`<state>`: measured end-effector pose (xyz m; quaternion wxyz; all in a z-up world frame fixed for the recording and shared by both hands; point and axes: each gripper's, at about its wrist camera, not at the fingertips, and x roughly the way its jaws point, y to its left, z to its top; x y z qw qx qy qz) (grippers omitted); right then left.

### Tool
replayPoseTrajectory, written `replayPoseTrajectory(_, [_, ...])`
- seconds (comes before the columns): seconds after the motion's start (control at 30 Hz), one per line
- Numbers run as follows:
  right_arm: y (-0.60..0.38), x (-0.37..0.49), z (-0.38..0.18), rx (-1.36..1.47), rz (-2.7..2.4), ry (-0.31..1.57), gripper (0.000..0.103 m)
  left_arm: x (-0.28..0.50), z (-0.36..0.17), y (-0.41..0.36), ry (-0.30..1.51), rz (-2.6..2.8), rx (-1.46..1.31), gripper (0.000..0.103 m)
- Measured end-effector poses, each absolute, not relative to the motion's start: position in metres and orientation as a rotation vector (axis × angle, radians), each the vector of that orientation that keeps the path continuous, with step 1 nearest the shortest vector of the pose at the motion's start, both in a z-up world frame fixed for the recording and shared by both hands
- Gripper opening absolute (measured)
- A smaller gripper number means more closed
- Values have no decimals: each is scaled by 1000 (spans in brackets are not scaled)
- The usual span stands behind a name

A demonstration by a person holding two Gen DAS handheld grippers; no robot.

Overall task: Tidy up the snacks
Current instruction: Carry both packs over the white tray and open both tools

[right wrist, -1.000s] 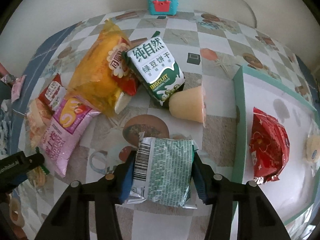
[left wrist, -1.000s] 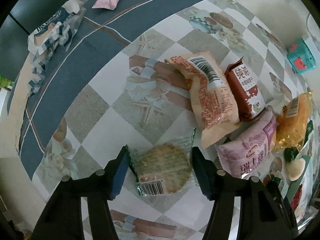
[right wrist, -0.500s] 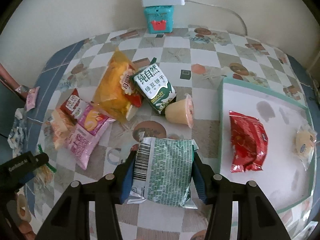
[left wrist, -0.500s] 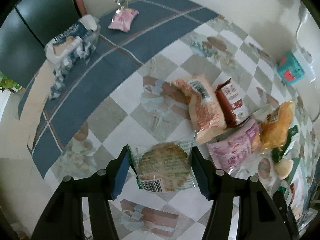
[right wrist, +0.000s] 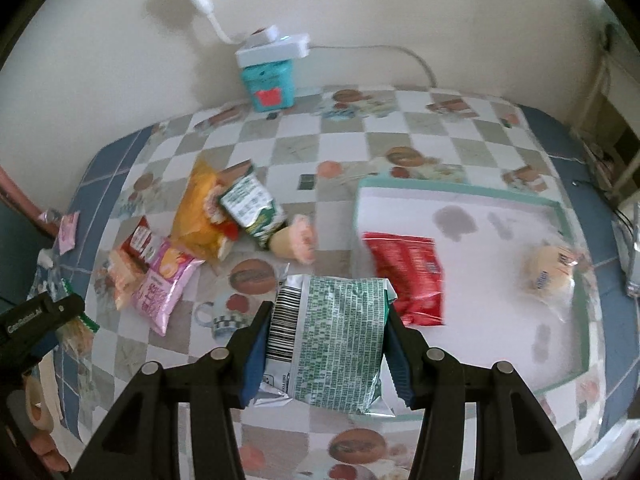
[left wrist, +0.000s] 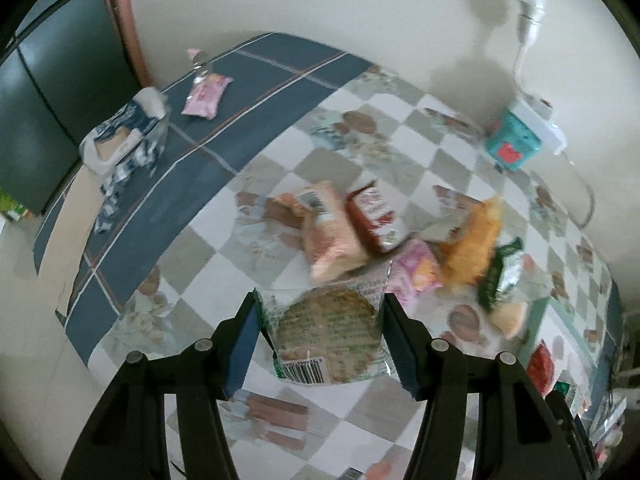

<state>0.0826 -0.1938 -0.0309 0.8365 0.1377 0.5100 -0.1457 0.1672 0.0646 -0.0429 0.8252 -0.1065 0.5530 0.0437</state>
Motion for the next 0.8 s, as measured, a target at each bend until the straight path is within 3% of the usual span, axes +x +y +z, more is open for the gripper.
replayPoseTrajectory(0.8, [-358,13,-37,557,-611,1055,55,120,-30,-105,1184,-234,3,61])
